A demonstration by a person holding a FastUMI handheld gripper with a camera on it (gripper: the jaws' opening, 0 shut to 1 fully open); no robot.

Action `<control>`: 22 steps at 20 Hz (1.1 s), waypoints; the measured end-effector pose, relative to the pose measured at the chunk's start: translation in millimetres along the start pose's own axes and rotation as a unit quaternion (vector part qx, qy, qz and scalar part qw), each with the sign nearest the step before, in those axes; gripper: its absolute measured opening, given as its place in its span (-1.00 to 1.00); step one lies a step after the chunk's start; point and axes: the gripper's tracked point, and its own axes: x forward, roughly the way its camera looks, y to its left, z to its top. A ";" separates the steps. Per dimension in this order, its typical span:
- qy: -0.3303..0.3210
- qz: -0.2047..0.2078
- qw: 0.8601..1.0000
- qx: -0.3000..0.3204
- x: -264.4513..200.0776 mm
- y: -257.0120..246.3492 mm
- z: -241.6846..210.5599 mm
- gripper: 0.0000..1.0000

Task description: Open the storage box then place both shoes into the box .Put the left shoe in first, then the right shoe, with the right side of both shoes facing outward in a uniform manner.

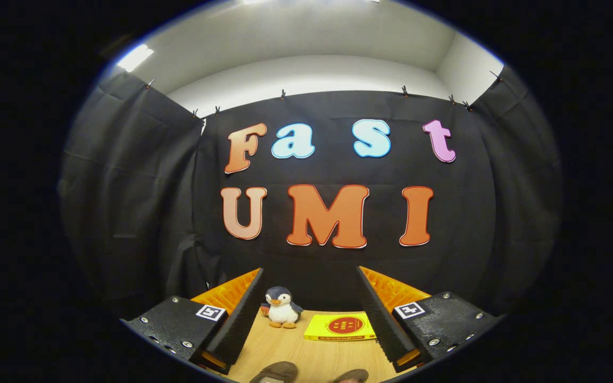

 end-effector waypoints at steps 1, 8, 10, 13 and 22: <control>0.007 0.003 1.000 0.002 -0.7 2.6 -5.7 0.99; 0.067 0.019 0.997 0.031 3.3 17.6 -47.2 0.99; 0.085 0.028 0.995 0.044 5.1 27.1 -61.5 0.99; 0.124 0.043 0.989 0.070 7.6 41.4 -90.4 0.99; 0.335 0.160 0.910 0.185 -13.2 130.2 -205.4 0.96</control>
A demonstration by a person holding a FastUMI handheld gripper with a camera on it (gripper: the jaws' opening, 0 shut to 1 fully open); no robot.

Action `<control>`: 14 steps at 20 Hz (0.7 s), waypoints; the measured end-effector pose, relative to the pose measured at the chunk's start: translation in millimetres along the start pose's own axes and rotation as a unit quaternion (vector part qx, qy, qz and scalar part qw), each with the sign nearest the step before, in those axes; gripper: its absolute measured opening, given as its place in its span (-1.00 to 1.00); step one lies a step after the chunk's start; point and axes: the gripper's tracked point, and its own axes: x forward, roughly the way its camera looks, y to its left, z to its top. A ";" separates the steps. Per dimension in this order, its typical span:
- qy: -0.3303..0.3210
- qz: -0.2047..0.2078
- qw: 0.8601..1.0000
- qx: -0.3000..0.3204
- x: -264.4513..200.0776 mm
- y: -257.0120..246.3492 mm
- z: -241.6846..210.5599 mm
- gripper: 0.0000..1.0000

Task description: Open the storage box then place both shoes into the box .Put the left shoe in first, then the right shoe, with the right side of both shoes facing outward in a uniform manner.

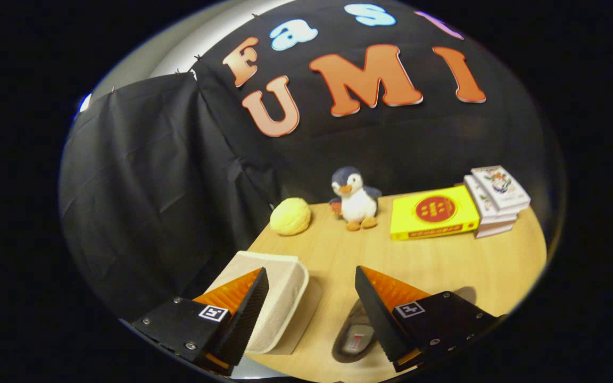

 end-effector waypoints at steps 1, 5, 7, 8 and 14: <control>0.020 0.012 1.000 0.014 7.4 4.1 -9.8 0.95; 0.083 0.048 0.994 0.053 31.3 17.3 -47.7 0.93; 0.112 0.070 0.988 0.075 42.3 27.0 -63.8 0.93; 0.124 0.079 0.985 0.085 47.1 32.3 -72.5 0.93; 0.152 0.117 0.972 0.132 75.6 41.9 -104.1 0.92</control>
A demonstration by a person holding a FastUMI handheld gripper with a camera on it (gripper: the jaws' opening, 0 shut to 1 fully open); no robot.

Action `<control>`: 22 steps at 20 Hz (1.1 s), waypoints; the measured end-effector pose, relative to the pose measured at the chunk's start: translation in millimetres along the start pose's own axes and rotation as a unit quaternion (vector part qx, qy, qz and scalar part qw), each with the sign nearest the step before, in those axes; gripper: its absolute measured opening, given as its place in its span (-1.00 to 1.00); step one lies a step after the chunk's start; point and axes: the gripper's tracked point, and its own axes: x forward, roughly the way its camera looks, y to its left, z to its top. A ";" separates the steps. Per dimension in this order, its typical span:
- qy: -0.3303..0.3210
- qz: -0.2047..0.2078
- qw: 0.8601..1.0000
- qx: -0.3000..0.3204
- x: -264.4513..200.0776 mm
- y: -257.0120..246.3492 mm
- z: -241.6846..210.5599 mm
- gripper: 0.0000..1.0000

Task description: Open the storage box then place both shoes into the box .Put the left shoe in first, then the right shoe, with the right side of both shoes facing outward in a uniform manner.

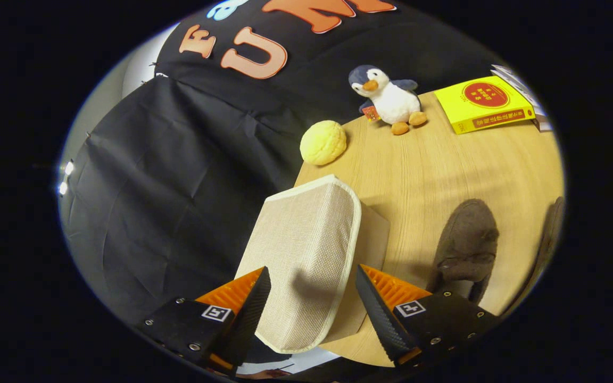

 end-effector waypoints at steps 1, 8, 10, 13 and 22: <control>0.005 0.004 1.000 0.006 5.9 -2.1 -2.9 0.92; 0.020 0.042 0.997 0.060 19.2 6.1 -17.2 0.92; 0.022 0.042 0.997 0.058 14.0 7.0 -18.5 0.91; 0.007 0.063 0.995 0.076 -3.2 18.7 -7.6 0.78; -0.012 0.178 0.984 0.015 -45.4 135.3 21.2 0.02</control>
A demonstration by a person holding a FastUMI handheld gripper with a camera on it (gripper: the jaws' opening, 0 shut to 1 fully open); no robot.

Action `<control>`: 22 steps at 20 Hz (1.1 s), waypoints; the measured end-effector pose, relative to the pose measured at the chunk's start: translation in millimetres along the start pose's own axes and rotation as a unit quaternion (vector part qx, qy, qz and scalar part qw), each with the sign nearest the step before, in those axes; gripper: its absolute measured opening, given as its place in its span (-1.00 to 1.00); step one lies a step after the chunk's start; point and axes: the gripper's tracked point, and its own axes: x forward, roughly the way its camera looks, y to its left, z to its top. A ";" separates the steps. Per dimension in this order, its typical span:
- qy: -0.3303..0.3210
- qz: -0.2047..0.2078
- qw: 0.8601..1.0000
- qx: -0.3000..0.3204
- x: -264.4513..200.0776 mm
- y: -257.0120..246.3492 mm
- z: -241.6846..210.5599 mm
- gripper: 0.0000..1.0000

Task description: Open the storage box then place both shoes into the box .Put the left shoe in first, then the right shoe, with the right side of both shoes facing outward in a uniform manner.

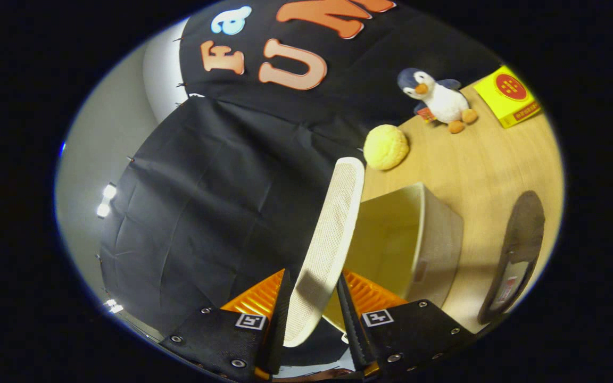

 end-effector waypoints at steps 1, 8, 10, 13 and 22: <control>0.004 0.011 1.000 -0.014 5.9 13.5 -0.1 -0.02; -0.001 0.031 0.997 -0.067 56.9 73.2 5.0 -0.58; 0.007 0.028 0.997 -0.074 77.5 84.7 2.0 -0.58; 0.016 0.021 0.996 -0.085 111.1 97.8 -3.2 -0.58; 0.047 -0.037 0.991 -0.120 197.2 91.5 -43.4 0.13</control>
